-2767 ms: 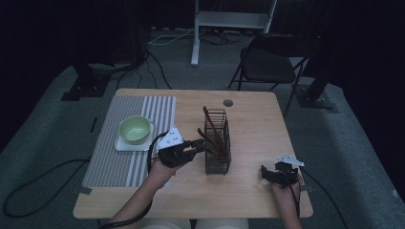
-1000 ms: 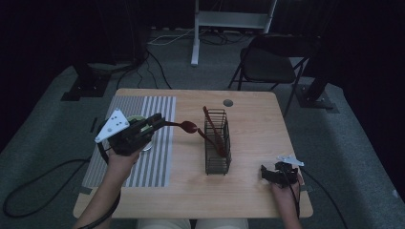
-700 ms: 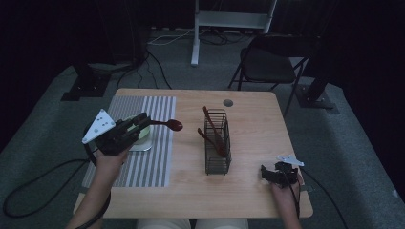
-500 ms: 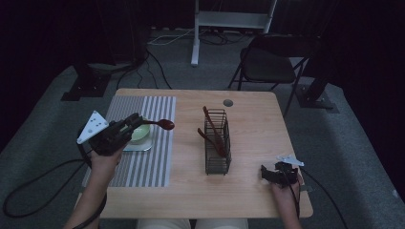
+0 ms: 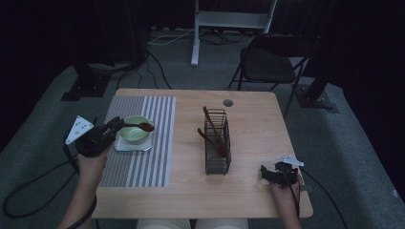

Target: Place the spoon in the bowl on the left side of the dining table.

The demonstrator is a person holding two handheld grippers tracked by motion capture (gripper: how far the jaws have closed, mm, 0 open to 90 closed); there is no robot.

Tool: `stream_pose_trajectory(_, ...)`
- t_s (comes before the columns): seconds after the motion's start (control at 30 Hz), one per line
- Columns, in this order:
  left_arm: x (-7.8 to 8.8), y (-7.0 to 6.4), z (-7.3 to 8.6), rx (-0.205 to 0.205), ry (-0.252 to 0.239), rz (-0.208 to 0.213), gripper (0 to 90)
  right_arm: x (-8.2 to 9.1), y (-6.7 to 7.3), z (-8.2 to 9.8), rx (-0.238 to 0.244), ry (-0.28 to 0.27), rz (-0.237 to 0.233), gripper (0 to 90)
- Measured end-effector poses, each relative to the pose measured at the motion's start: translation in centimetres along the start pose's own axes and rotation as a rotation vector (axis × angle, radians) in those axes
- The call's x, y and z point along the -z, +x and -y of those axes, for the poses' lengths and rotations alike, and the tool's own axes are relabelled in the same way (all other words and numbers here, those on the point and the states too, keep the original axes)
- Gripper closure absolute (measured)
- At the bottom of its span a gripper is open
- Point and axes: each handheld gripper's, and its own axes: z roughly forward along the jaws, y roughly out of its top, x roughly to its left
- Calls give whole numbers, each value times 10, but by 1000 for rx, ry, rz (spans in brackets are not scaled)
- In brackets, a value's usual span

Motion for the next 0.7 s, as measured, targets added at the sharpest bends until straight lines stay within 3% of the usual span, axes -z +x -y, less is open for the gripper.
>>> stream_pose_trajectory(0.17,2,13,11,37,0,-37,758,0,0,0,0,0,0,124)
stream_pose_trajectory(0.3,1,18,18,33,13,-64,759,0,0,0,0,0,0,124)
stream_pose_trajectory(0.5,-2,18,34,26,45,-108,758,0,0,0,0,0,0,124)
stream_pose_trajectory(0.7,-5,21,45,50,52,-141,758,0,0,0,0,0,0,124)
